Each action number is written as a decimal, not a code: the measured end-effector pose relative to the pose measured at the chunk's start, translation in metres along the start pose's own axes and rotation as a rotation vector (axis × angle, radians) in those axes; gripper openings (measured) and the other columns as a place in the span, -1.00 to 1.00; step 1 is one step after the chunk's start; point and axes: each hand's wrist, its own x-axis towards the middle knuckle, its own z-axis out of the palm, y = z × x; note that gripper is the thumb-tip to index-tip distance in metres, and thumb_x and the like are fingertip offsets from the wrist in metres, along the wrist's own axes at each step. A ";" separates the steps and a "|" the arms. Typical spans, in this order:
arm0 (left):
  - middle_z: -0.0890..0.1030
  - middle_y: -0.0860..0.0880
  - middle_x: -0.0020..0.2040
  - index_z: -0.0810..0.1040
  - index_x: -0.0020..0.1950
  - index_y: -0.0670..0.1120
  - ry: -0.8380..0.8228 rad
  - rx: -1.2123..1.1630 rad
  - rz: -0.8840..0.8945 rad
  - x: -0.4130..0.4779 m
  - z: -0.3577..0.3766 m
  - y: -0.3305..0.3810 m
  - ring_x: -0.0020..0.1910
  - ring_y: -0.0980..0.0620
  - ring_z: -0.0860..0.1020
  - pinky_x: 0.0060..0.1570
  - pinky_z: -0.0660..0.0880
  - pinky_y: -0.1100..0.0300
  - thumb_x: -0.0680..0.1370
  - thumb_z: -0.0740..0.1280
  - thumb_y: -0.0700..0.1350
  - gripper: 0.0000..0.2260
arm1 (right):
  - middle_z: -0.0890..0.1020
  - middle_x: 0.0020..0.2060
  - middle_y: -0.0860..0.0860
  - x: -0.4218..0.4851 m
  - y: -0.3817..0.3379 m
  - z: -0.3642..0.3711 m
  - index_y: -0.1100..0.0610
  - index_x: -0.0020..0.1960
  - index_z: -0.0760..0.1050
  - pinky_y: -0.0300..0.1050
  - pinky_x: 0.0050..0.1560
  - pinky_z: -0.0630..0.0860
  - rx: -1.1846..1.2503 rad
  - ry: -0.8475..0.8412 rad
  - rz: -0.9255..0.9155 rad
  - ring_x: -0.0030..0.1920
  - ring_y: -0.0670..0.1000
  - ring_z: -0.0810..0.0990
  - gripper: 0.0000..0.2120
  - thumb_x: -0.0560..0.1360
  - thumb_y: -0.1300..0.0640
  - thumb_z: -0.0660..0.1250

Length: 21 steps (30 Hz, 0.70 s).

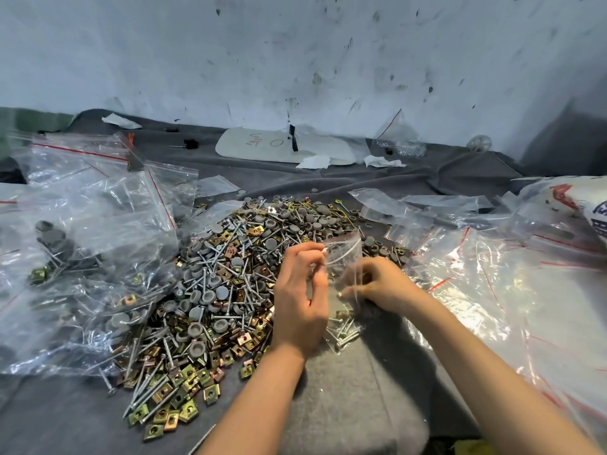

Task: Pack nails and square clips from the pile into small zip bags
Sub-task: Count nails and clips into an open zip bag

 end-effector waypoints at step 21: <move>0.50 -0.05 0.07 0.44 0.00 -0.07 -0.050 0.003 0.037 0.000 -0.001 -0.003 0.02 0.20 0.48 0.02 0.43 0.35 0.51 0.16 -0.16 -0.88 | 0.60 -0.25 -0.15 -0.022 -0.070 -0.060 0.04 -0.13 0.63 -0.28 -0.18 0.43 0.015 0.240 -0.446 -0.23 -0.10 0.53 -0.88 0.42 0.24 0.47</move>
